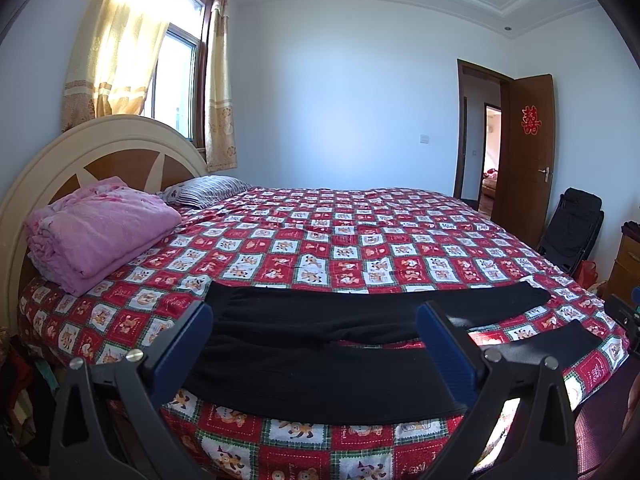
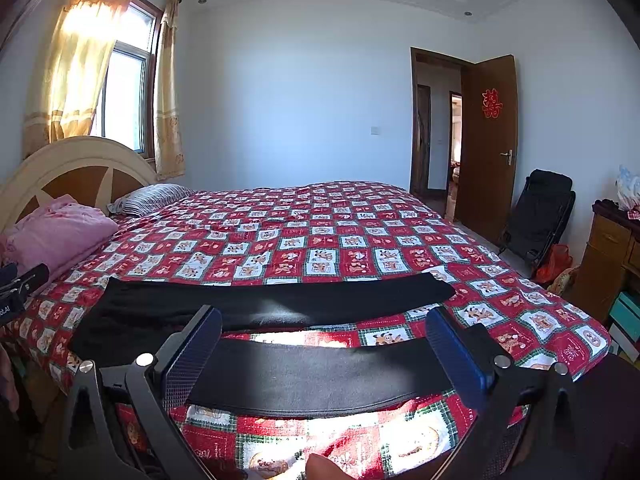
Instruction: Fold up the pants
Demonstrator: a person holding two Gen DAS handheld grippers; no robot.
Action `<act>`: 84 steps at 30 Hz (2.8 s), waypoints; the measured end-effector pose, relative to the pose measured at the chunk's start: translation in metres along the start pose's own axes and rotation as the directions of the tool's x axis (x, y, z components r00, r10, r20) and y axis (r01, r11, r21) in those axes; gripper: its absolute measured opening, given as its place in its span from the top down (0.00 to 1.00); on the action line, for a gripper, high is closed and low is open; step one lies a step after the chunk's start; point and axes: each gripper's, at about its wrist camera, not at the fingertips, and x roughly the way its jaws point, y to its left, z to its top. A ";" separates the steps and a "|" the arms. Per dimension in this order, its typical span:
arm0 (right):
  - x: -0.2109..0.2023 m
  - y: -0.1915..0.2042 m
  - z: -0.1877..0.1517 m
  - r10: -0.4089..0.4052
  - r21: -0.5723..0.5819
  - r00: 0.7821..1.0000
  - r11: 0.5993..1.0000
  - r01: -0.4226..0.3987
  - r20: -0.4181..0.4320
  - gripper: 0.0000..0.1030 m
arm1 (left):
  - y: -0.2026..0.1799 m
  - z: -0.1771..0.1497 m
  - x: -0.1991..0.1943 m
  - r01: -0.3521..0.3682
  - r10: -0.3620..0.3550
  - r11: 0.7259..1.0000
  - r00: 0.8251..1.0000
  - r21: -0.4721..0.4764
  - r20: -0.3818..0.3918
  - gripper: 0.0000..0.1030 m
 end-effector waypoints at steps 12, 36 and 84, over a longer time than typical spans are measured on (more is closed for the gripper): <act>0.003 -0.001 -0.002 0.000 0.000 1.000 1.000 0.000 -0.006 0.01 | -0.001 -0.001 0.000 0.000 0.000 1.000 1.000 -0.001 -0.001 0.00; 0.004 0.001 -0.002 0.003 -0.007 1.000 1.000 -0.003 -0.011 0.01 | -0.001 -0.004 0.002 0.003 -0.003 1.000 1.000 -0.001 -0.005 0.00; 0.207 -0.069 -0.057 -0.014 0.044 0.937 0.999 0.031 -0.349 0.39 | 0.183 -0.022 0.350 -0.132 0.132 0.991 0.895 0.030 -0.427 0.21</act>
